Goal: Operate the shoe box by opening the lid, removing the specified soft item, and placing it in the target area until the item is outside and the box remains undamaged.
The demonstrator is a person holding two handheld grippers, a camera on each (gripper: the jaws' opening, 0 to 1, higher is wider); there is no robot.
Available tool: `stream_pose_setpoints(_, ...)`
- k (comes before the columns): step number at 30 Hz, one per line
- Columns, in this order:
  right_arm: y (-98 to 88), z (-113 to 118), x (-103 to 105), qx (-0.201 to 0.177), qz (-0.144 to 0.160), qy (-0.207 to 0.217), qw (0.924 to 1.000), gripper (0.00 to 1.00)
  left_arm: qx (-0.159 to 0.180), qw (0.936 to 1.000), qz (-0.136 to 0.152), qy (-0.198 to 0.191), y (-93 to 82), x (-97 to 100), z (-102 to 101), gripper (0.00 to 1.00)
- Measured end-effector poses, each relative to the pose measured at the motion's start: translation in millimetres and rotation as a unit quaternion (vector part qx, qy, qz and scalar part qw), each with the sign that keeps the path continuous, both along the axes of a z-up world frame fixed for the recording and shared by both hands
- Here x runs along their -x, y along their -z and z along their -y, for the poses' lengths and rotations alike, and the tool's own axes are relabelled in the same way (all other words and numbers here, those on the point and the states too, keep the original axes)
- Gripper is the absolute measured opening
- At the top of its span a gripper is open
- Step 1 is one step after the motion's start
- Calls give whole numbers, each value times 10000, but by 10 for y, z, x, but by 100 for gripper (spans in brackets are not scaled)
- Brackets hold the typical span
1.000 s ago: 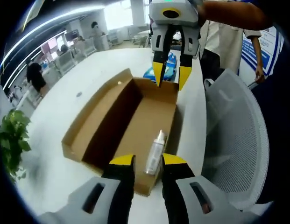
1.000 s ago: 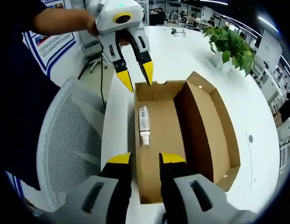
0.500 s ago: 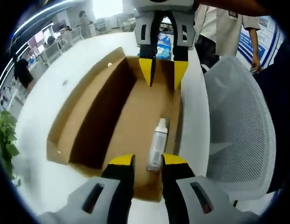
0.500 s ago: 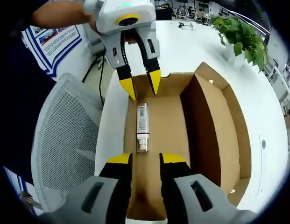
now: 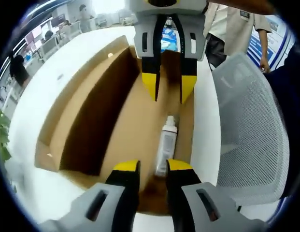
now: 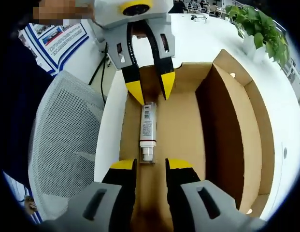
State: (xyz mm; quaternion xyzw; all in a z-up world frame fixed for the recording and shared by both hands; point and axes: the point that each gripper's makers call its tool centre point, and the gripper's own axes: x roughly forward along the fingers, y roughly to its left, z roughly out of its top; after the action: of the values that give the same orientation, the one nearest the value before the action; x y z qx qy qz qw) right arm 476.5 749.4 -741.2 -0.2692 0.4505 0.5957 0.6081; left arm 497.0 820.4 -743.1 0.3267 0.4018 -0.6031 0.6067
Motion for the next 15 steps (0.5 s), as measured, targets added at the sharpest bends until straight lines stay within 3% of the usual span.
stream_pose_setpoints(15, 192, -93, 56, 42, -185, -74, 9998, 23, 35, 9999, -73, -121, 99, -25, 24, 20)
